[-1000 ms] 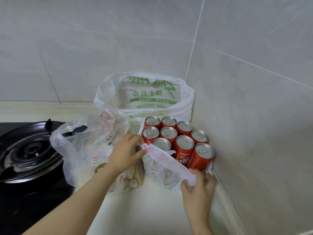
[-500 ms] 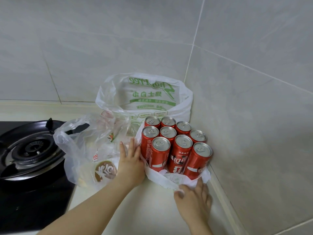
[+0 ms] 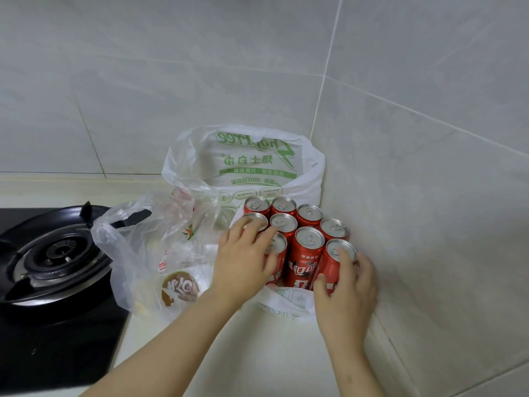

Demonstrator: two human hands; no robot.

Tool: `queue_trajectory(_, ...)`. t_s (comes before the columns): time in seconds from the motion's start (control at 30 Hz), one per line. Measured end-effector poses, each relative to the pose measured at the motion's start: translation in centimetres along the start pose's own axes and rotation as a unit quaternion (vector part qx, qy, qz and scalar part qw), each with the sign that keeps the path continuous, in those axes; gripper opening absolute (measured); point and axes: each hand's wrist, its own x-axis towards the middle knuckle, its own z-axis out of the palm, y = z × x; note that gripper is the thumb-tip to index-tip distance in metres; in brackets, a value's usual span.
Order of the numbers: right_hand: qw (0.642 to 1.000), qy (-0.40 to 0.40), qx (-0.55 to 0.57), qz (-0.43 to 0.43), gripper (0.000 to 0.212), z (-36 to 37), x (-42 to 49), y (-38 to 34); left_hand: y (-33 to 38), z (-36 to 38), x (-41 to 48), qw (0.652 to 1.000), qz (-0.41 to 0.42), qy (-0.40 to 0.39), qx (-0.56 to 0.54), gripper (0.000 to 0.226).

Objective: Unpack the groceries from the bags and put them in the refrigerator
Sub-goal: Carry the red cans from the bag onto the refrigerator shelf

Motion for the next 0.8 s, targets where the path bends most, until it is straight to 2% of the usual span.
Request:
queue_trajectory(0.13, 0.998, -0.056, -0.019, 0.016, 0.050, 0.3, -0.5, 0.7, -0.1, 1.2, -0.9, 0.997, -0.009, -0.070, 0.038, 0.052)
queue_trajectory(0.23, 0.999, -0.050, -0.009, 0.000, 0.050, 0.3, -0.5, 1.3, 0.0, 1.3, -0.9, 0.998, -0.013, -0.056, 0.027, 0.050)
queue_trajectory(0.33, 0.999, -0.030, 0.008, -0.011, 0.038, 0.4, -0.2, 1.5, 0.4, 0.9, -0.6, 0.999, -0.018, -0.039, 0.013, 0.054)
queue_trajectory(0.53, 0.998, -0.032, 0.054, -0.005, 0.031, 0.8, 0.3, 1.6, 0.8, 0.9, -0.4, 0.999, -0.032, -0.030, 0.016, 0.046)
queue_trajectory(0.67, 0.995, -0.047, 0.092, -0.009, 0.042, 0.5, 0.3, 1.5, 1.0, 0.7, -1.4, 0.999, -0.043, -0.005, 0.003, 0.043)
queue_trajectory(0.8, 0.987, -0.060, 0.151, 0.017, 0.044, 0.4, 0.3, 1.2, 0.8, 0.6, -1.7, 0.995, -0.038, -0.049, -0.078, 0.043)
